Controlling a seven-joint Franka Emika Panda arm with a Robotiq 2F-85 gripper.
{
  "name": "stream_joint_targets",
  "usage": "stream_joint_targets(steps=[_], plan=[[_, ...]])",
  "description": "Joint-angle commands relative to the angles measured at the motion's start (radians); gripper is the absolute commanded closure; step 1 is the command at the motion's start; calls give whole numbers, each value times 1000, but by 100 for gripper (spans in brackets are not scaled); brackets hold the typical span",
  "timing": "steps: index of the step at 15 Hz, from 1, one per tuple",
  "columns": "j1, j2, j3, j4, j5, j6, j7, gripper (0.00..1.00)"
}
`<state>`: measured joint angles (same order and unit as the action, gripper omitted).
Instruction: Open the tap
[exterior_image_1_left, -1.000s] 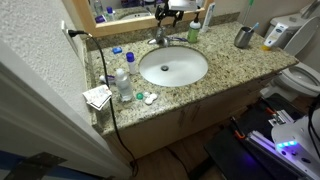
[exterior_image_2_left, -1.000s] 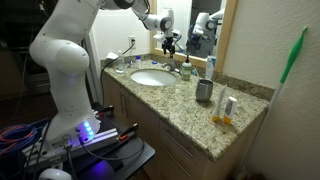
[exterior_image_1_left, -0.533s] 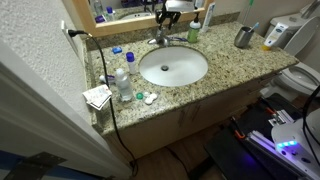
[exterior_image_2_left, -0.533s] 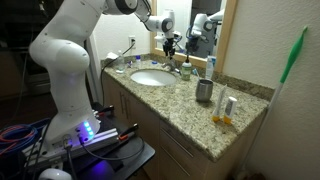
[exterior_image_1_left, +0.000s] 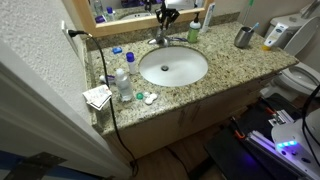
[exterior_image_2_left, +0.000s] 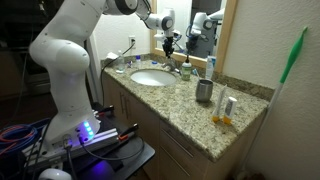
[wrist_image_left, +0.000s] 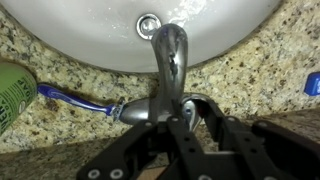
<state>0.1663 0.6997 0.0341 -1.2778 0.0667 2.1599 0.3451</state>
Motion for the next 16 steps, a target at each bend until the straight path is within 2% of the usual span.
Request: stream_joint_targets(steps=[1, 2, 3, 10, 16], plan=[[-15, -6, 11, 8, 28, -91, -14, 74], [-17, -11, 12, 5, 37, -105, -14, 91], [-20, -19, 13, -1, 47, -95, -11, 94], [-48, -62, 10, -69, 134, 24, -1, 93], [-50, -125, 0, -191, 174, 182, 10, 93]])
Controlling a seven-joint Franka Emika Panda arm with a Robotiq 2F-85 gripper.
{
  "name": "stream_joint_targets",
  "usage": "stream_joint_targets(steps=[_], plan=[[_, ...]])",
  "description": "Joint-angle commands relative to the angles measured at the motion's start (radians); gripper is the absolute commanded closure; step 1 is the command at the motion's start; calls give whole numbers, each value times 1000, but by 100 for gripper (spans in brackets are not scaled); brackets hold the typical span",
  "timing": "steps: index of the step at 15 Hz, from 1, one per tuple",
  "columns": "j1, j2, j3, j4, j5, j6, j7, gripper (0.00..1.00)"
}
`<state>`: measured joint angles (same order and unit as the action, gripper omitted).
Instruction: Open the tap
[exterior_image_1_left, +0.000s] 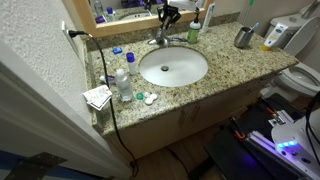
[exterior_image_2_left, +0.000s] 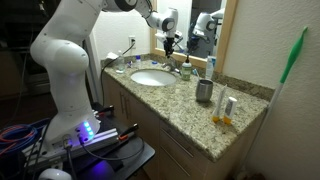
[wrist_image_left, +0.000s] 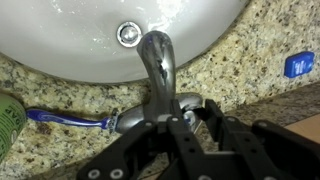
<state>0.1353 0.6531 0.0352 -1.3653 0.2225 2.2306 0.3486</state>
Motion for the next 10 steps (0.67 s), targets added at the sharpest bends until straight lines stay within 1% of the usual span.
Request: stream_joint_targets(steps=[1, 4, 8, 10], plan=[[-19, -91, -1, -127, 24, 135, 8, 93], [-23, -124, 2, -195, 49, 233, 9, 93], [-27, -160, 7, -267, 79, 337, 4, 93], [-32, -176, 10, -294, 89, 418, -1, 93]])
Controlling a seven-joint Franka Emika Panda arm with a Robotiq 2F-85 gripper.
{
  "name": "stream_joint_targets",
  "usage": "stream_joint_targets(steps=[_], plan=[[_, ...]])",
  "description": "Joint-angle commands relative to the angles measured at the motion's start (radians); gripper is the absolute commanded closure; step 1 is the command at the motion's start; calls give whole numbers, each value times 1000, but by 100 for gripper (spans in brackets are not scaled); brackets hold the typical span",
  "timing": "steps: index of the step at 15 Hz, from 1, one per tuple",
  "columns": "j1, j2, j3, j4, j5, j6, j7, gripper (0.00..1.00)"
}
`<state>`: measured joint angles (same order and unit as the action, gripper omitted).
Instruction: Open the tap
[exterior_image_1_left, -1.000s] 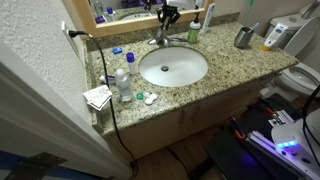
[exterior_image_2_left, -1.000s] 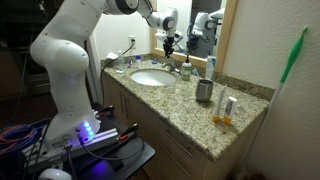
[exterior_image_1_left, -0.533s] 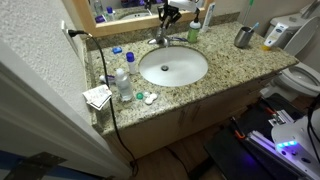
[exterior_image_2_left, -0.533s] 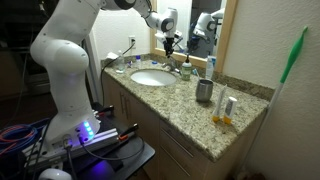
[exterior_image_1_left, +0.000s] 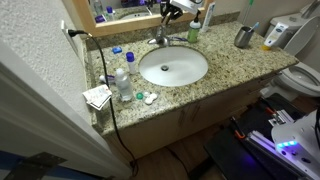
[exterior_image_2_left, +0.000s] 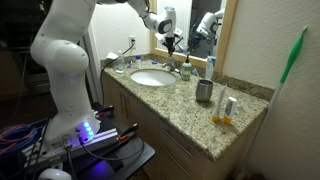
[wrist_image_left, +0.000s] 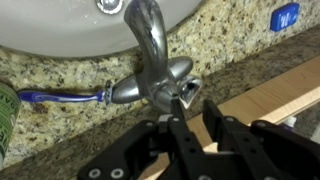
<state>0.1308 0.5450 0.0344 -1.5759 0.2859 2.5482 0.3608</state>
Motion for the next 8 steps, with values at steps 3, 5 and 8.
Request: stream_joint_targets(steps=[3, 5, 8], plan=[[-47, -97, 20, -101, 33, 145, -25, 82], [-58, -120, 29, -115, 36, 131, -38, 53], [-73, -163, 54, -151, 40, 64, -89, 39]])
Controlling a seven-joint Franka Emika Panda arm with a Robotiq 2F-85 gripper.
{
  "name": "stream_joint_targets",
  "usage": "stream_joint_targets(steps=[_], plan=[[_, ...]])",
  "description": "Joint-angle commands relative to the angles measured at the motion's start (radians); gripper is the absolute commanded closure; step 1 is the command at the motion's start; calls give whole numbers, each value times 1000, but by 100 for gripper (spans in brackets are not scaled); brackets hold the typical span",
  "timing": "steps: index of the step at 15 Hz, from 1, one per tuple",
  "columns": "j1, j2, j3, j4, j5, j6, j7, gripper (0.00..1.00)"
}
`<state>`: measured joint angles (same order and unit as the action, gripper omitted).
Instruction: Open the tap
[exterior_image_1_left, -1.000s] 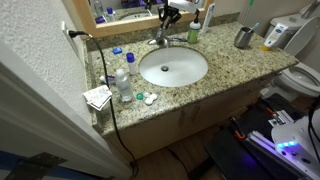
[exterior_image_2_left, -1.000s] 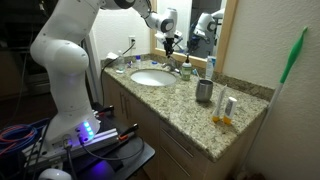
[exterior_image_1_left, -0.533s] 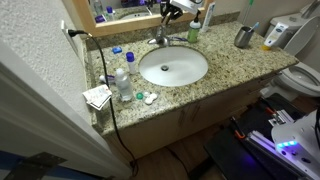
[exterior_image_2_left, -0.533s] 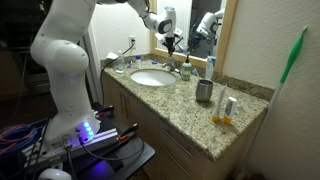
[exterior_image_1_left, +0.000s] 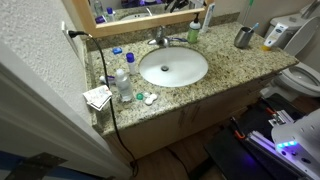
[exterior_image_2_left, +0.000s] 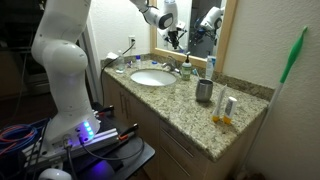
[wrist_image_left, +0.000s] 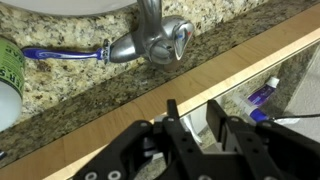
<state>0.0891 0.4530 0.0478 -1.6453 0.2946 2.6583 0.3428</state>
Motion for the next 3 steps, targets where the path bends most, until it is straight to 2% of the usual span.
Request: stream_joint_targets(steps=[1, 2, 3], plan=[[-34, -82, 48, -99, 37, -69, -86, 33], [-5, -24, 16, -24, 2, -34, -26, 50], [-7, -35, 22, -38, 6, -47, -37, 44]])
